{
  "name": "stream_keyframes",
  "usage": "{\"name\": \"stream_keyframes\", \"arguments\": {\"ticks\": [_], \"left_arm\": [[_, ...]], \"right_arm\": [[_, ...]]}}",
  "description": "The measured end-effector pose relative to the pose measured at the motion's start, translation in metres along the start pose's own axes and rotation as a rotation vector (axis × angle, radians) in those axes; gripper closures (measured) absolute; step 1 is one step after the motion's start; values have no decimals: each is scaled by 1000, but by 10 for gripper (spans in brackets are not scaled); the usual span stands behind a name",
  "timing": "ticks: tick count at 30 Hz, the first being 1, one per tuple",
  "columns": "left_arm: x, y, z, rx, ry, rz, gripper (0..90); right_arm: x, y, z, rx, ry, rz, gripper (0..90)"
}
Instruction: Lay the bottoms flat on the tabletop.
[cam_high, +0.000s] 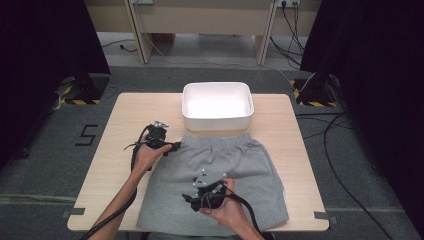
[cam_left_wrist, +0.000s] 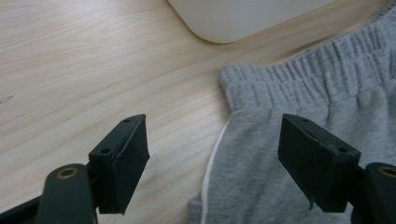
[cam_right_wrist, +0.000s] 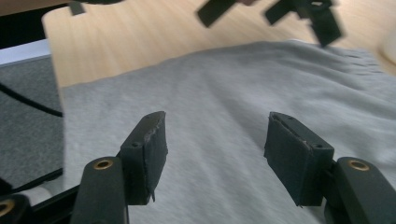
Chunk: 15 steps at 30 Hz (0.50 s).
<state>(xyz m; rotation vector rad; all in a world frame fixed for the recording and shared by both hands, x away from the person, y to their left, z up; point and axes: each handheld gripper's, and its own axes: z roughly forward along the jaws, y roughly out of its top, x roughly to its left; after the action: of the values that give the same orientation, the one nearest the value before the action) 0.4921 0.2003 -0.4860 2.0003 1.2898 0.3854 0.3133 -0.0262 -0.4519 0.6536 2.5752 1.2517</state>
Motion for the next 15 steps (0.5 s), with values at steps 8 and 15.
{"name": "stream_keyframes", "arguments": {"ticks": [8,15], "left_arm": [[-3,3,9,16,-14,8,262],[-5,5,15,29,-27,11,264]], "right_arm": [[22,4,14,-3,47,-14,390],[33,6,29,5,71,-23,389]]}}
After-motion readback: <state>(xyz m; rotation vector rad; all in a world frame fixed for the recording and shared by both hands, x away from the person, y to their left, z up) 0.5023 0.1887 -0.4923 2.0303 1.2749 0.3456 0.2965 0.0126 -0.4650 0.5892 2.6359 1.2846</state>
